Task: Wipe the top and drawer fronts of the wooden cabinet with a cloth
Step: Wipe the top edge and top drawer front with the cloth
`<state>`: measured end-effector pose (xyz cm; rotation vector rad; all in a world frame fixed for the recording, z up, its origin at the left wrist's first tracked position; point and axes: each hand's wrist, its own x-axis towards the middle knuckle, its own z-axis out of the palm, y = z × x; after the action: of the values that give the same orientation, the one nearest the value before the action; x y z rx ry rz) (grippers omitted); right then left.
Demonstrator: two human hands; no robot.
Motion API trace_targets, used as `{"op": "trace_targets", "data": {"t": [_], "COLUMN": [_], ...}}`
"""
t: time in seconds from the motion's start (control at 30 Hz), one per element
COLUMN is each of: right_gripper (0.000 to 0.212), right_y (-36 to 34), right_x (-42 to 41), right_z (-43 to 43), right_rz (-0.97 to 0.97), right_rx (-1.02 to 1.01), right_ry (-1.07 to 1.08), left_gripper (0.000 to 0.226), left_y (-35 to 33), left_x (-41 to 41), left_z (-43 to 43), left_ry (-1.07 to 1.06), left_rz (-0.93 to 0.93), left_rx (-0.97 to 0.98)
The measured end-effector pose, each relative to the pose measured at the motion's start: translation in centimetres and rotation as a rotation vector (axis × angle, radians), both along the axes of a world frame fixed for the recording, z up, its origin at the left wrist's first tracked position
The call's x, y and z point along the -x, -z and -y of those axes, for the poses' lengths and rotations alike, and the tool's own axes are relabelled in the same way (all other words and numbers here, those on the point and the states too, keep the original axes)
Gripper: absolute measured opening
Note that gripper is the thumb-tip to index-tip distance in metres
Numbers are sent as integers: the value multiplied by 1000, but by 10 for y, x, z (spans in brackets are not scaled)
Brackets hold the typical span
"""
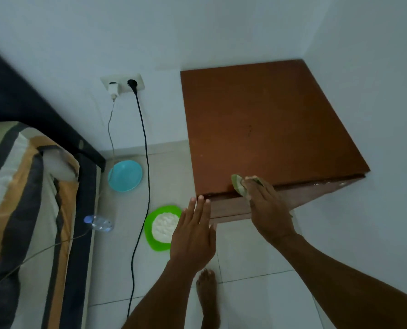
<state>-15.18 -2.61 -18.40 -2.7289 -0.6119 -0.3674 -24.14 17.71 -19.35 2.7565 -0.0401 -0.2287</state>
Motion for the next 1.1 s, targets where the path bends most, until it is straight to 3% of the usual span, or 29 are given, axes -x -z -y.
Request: {"op": "trace_targets", "data": {"t": [0.37, 0.7, 0.9, 1.1], "right_gripper": [56, 38, 34, 43], "right_y": [22, -9, -11, -2], "right_x": [-31, 4, 25, 28], "right_z": [-7, 12, 32, 36], "right_rz": [-26, -124, -88, -29], "right_rx": [63, 84, 44, 8], "right_ry": [-70, -150, -77, 23], "left_gripper": [64, 72, 79, 83], "left_y": [14, 17, 6, 10], "left_x": [-7, -7, -9, -9], "left_z": [5, 24, 37, 30], "left_ry": [127, 52, 1, 63], "left_rz": [78, -19, -96, -58], "left_rx": [-51, -128, -103, -176]}}
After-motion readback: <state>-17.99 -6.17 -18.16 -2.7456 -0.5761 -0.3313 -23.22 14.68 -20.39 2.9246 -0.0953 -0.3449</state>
